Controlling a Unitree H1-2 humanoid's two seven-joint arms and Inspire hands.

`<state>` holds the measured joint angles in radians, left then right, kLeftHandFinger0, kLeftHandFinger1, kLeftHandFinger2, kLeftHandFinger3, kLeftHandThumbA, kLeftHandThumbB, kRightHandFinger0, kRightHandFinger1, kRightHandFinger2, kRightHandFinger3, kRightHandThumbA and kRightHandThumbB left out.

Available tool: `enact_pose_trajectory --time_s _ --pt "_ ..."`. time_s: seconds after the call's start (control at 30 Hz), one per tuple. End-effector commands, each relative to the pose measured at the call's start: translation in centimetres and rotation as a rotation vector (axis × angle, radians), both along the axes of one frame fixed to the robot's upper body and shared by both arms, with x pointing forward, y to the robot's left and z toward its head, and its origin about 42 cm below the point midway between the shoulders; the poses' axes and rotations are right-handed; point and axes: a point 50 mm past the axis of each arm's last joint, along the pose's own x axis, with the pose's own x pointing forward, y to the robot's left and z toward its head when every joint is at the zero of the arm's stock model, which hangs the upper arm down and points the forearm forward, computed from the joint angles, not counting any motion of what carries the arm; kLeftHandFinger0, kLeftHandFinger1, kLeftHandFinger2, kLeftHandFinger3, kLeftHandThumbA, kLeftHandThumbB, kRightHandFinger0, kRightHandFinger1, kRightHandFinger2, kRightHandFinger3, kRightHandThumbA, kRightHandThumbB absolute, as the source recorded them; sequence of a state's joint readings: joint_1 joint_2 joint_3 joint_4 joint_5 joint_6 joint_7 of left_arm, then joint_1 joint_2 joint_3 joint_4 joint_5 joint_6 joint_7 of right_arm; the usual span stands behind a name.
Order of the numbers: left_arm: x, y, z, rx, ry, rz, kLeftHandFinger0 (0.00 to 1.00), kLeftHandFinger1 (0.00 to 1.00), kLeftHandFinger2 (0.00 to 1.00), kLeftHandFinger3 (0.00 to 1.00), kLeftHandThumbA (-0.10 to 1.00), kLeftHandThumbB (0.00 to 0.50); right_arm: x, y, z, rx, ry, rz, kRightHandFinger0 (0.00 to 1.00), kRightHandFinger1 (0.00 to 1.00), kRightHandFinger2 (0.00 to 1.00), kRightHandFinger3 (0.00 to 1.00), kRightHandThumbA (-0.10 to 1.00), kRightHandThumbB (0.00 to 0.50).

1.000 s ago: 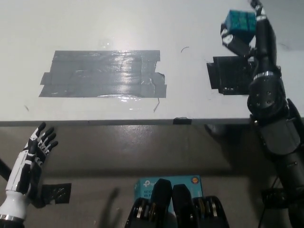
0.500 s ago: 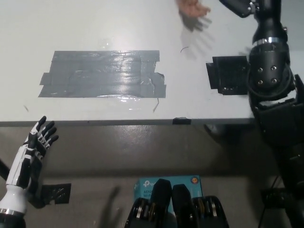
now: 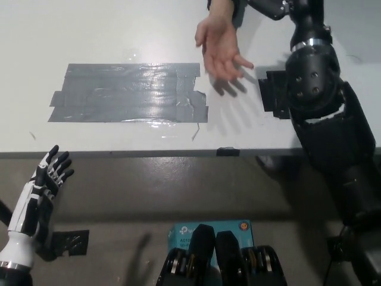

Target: A rubick's cube is kept in the black marked spot on the table and the robot uses its right arm to pick it up and hands it to a person

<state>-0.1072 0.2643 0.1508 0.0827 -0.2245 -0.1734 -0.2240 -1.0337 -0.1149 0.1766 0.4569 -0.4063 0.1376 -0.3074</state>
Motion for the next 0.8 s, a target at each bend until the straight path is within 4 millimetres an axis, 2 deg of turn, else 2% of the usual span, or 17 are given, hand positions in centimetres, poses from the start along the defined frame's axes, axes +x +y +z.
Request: enact_pose_trajectory --time_s 0.0,0.03,0.07,0.2,0.3,0.37,0.4,0.43,0.5,0.53,0.67,0.77 --pt "-0.1 0.2 1.8 0.033 -0.075 -0.025 1.0 1.0 1.0 1.0 0.93 0.201 1.3 2.1 4.8 -0.031 -0.09 0.019 0.0 0.5 0.94 0.97 -0.1 0.169" --pt "-0.2 0.1 1.8 0.03 -0.076 -0.025 1.0 1.0 1.0 1.0 0.93 0.202 1.6 2.2 4.9 -0.029 -0.083 0.018 0.0 0.51 0.94 0.99 -0.1 0.174" --pt "-0.4 0.0 2.0 0.03 -0.084 -0.024 1.0 1.0 1.0 1.0 0.93 0.217 2.0 2.4 5.1 -0.024 -0.07 0.016 0.03 0.56 1.0 1.0 -0.1 0.167" --pt "-1.1 -0.2 2.3 0.051 -0.106 -0.044 1.0 1.0 1.0 1.0 0.97 0.182 3.3 2.7 5.5 -0.012 -0.029 0.016 0.0 0.54 0.97 1.0 -0.1 0.148" --pt "-2.1 -0.6 2.4 0.052 -0.117 -0.056 1.0 1.0 1.0 1.0 0.96 0.203 4.2 2.7 5.4 -0.024 -0.023 0.012 0.0 0.51 0.94 1.0 -0.1 0.161" --pt "-2.7 -0.9 2.6 0.054 -0.12 -0.067 1.0 1.0 1.0 1.0 0.97 0.221 4.5 2.9 5.2 -0.032 -0.014 0.01 0.0 0.51 0.93 1.0 -0.1 0.147" --pt "-3.4 -1.5 2.8 0.048 -0.121 -0.086 1.0 1.0 1.0 1.0 0.97 0.244 4.9 3.1 4.9 -0.043 0.005 0.007 0.0 0.5 0.93 1.0 -0.1 0.138" --pt "-4.0 -2.0 3.1 0.047 -0.133 -0.113 1.0 1.0 1.0 1.0 0.97 0.222 5.0 3.4 4.4 -0.041 0.016 0.011 0.0 0.49 0.93 1.0 -0.1 0.141" --pt "-4.5 -2.5 3.3 0.051 -0.143 -0.132 1.0 1.0 1.0 1.0 0.98 0.233 5.2 3.6 3.9 -0.033 0.027 0.016 0.0 0.49 0.93 0.99 -0.1 0.13" --pt "-4.8 -3.0 3.6 0.047 -0.152 -0.147 1.0 1.0 1.0 1.0 0.97 0.217 5.3 3.7 3.5 -0.026 0.045 0.019 0.0 0.5 0.92 0.96 -0.1 0.13" --pt "-5.7 -4.3 4.4 0.015 -0.169 -0.197 1.0 1.0 1.0 1.0 0.94 0.238 5.6 4.2 2.2 -0.04 0.081 0.003 0.0 0.5 0.88 0.93 -0.1 0.155" --pt "-6.1 -5.0 5.0 0.025 -0.179 -0.211 1.0 1.0 1.0 1.0 0.96 0.262 5.9 4.1 1.1 -0.056 0.108 -0.007 0.0 0.43 0.84 0.92 -0.1 0.176"
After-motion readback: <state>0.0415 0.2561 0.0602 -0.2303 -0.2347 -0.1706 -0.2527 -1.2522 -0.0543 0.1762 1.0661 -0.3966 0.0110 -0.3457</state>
